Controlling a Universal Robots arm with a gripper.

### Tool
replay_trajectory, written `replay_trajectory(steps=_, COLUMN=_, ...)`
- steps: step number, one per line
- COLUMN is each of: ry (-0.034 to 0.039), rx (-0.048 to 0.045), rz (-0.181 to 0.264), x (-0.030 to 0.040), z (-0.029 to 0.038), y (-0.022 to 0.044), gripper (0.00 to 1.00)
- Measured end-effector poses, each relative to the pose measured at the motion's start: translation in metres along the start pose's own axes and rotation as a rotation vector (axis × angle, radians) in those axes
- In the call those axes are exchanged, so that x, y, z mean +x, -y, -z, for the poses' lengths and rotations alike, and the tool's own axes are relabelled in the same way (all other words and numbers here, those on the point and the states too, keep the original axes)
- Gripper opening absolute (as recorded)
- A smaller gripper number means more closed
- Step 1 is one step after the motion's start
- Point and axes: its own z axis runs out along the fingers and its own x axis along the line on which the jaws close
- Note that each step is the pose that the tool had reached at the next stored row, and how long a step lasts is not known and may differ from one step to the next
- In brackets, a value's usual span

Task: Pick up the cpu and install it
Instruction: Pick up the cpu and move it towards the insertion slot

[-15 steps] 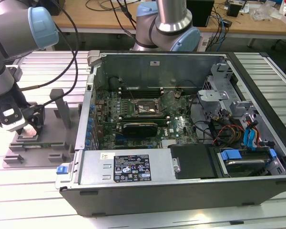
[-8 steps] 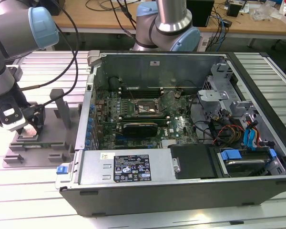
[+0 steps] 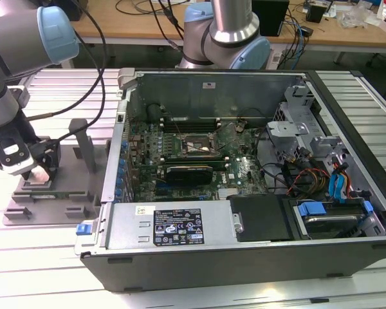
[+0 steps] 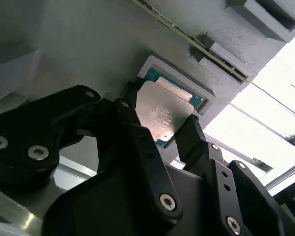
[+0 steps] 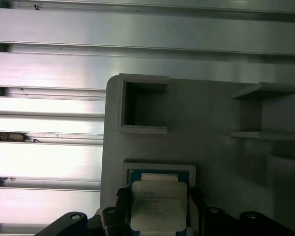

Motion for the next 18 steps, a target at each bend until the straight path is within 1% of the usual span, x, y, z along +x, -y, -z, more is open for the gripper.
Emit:
replay_trajectory(steps=4, ry=0.0005, rx=0.0002, rz=0.0, x=0.0005, z=0.0006, y=0.0, gripper=0.55)
replay_trajectory(steps=6, ry=-0.0001, rx=0.0031, rz=0.0, x=0.0004, z=0.0012, y=-0.0005, gripper=0.55)
replay_trajectory(steps=7, ry=0.0001, rx=0.0043, rz=0.0, x=-0.0001, z=0.0028, y=-0.0007, gripper=0.55)
replay_trajectory(steps=8, ry=-0.001, rx=0.009, rz=0.0, x=-0.0002, z=0.0043, y=-0.0008, gripper=0.55)
replay_trajectory(steps=9, ry=-0.0023, rx=0.0202, rz=0.0, x=-0.0002, z=0.0044, y=-0.0008, gripper=0.55)
replay_trajectory(steps=10, ry=-0.0029, rx=0.0236, rz=0.001, x=-0.0003, z=0.0045, y=-0.0006, gripper=0.55)
replay_trajectory(steps=11, ry=-0.0029, rx=0.0238, rz=0.0, x=-0.0003, z=0.0047, y=-0.0007, gripper=0.55)
replay_trajectory(steps=12, ry=-0.0027, rx=0.0236, rz=0.0, x=-0.0004, z=0.007, y=-0.0009, gripper=0.55)
replay_trajectory(steps=14, ry=-0.0027, rx=0.0237, rz=0.0, x=-0.0007, z=0.0174, y=-0.0012, gripper=0.55)
replay_trajectory(steps=15, ry=-0.0027, rx=0.0239, rz=0.0, x=-0.0009, z=0.02, y=-0.0013, gripper=0.55)
replay_trajectory(steps=17, ry=-0.003, rx=0.0246, rz=0.0, x=-0.0018, z=0.0278, y=-0.0015, gripper=0.55)
replay_trajectory(steps=18, ry=-0.0038, rx=0.0267, rz=0.0, x=-0.0025, z=0.0328, y=-0.0016, gripper=0.55)
